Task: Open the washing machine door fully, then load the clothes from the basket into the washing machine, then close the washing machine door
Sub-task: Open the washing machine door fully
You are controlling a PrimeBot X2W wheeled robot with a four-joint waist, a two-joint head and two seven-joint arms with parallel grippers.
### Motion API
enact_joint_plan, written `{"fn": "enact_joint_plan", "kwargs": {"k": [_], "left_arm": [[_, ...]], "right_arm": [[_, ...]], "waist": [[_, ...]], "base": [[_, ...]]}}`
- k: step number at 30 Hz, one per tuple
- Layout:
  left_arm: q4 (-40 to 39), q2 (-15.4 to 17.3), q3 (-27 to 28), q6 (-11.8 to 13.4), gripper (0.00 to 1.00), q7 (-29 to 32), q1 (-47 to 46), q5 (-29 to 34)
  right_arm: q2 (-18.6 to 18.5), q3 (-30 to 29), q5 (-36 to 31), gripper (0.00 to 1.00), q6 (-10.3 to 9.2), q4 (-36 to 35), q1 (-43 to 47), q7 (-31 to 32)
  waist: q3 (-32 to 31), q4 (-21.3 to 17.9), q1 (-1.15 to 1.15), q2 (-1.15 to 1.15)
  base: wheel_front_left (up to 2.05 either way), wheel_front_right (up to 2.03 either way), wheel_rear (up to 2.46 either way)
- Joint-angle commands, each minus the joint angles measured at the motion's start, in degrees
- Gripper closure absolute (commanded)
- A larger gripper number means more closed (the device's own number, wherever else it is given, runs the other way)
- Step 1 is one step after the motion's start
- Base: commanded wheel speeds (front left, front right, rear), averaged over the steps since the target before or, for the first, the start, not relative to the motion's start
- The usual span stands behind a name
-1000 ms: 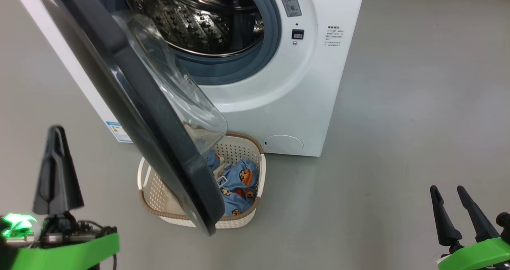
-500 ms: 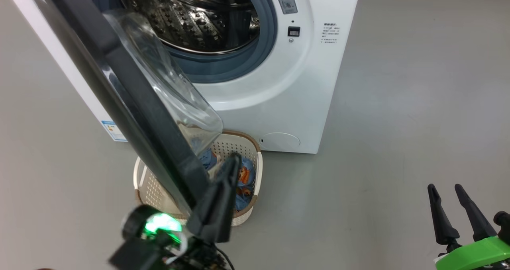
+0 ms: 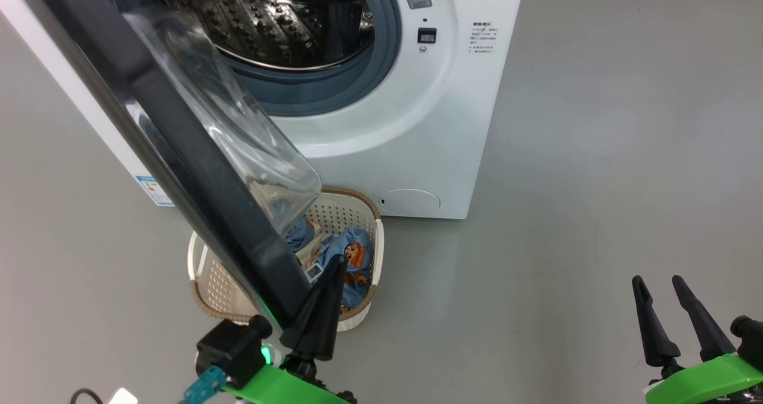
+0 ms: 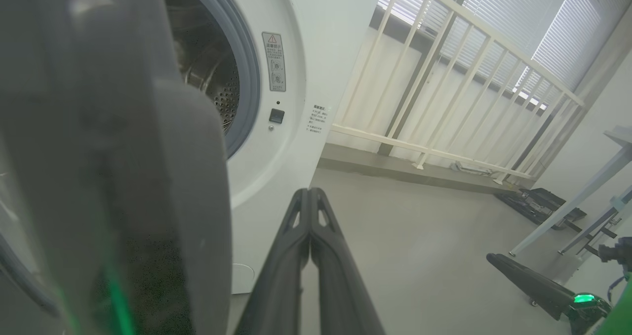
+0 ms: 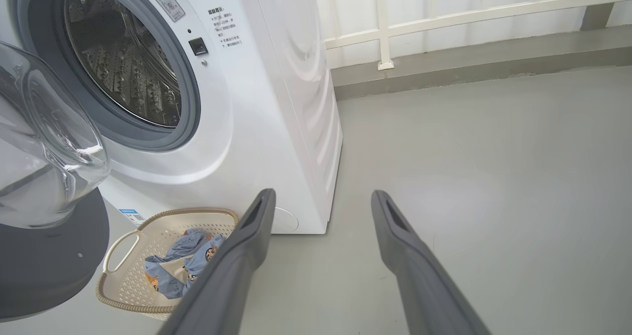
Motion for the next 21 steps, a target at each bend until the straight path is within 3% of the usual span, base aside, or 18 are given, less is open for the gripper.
{"fn": "enact_joint_plan", "kwargs": {"k": [1, 10, 21], "left_arm": [[-0.02, 0.15, 1.84, 0.6, 1.0, -0.32, -2.1, -0.76], [5.58, 0.15, 3.09, 1.92, 1.0, -0.32, -3.24, -2.03], [5.83, 0.15, 5.87, 2.77, 1.0, -0.32, -2.4, -3.08]], "right_arm": [[-0.84, 1.13, -0.53, 0.0, 0.09, -1.44, -1.5, -0.69], [-0.86, 1.24, -0.34, 0.0, 0.09, -1.43, -1.89, -0.69], [-1.36, 1.31, -0.22, 0.0, 0.09, -1.82, -2.01, -0.69]], "waist": [[0.0, 0.03, 0.0, 0.0], [-0.12, 0.6, 0.0, 0.0], [-0.13, 3.41, 0.0, 0.0]], "base": [[0.0, 0.0, 0.0], [0.0, 0.0, 0.0], [0.0, 0.0, 0.0]]}}
